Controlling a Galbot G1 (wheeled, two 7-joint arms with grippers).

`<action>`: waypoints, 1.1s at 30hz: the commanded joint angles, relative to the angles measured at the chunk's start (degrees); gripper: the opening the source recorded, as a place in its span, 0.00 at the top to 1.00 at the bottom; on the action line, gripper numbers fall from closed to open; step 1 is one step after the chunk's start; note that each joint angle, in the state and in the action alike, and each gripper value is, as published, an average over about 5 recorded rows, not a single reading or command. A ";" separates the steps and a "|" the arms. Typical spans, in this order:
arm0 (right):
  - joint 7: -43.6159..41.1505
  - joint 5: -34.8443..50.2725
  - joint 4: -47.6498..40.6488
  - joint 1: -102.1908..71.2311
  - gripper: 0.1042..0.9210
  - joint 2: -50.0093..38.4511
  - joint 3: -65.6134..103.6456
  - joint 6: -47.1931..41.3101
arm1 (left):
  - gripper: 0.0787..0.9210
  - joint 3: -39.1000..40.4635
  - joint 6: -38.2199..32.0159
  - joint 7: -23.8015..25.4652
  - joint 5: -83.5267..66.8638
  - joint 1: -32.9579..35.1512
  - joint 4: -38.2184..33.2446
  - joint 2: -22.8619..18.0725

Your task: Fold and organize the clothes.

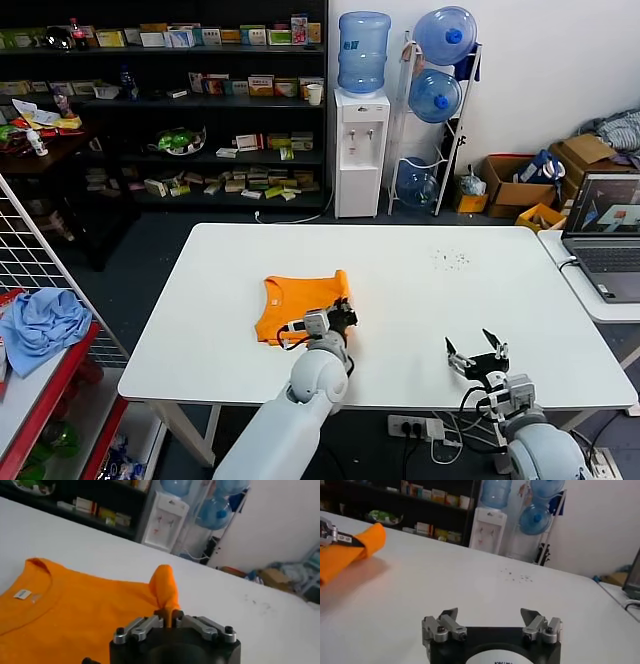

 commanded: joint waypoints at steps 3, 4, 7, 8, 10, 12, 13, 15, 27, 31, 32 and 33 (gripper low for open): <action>-0.44 0.74 -0.78 0.90 0.12 0.23 1.22 1.07 | 0.71 2.33 -17.41 11.01 -1.55 3.78 -7.16 6.20; -0.51 0.78 -0.77 0.95 0.12 0.35 1.32 1.25 | 0.67 1.69 -19.59 11.68 0.26 4.58 -7.79 8.40; -0.69 0.80 -0.83 1.14 0.12 0.72 1.61 2.02 | 0.57 -1.77 -25.03 13.41 6.02 8.00 -8.84 15.98; -0.71 0.83 -0.90 1.22 0.12 0.87 1.71 2.30 | 0.54 -3.16 -25.73 13.81 7.43 9.38 -9.20 18.47; -0.74 0.98 -1.16 1.41 0.12 1.14 1.92 3.01 | 0.47 -6.22 -26.18 14.81 10.80 12.60 -10.06 23.10; -0.74 1.27 -1.42 1.65 0.12 1.44 2.19 3.69 | 0.40 -8.56 -26.40 15.87 13.15 15.41 -10.86 25.84; -0.73 1.45 -1.53 1.81 0.12 1.61 2.34 4.03 | 0.36 -9.72 -26.69 16.46 14.89 16.77 -11.09 26.97; -0.70 1.79 -1.64 2.14 0.12 1.98 2.62 4.61 | 0.30 -11.50 -27.20 17.17 17.40 18.84 -11.34 28.47; -1.39 0.82 -1.27 2.49 0.12 3.94 4.16 8.12 | 0.12 -16.15 -24.25 16.90 23.76 22.96 -12.09 28.71; -2.42 0.54 -1.25 2.57 0.12 5.40 5.47 8.56 | 0.12 -17.43 -22.70 18.03 25.19 24.19 -12.91 27.50; -2.71 0.57 -1.18 2.54 0.12 5.84 5.83 8.57 | 0.12 -17.62 -22.38 18.30 25.52 24.42 -13.10 27.15; -2.98 0.60 -1.08 2.46 0.12 6.22 6.17 8.51 | 0.12 -17.72 -22.17 18.56 25.75 24.59 -13.28 26.88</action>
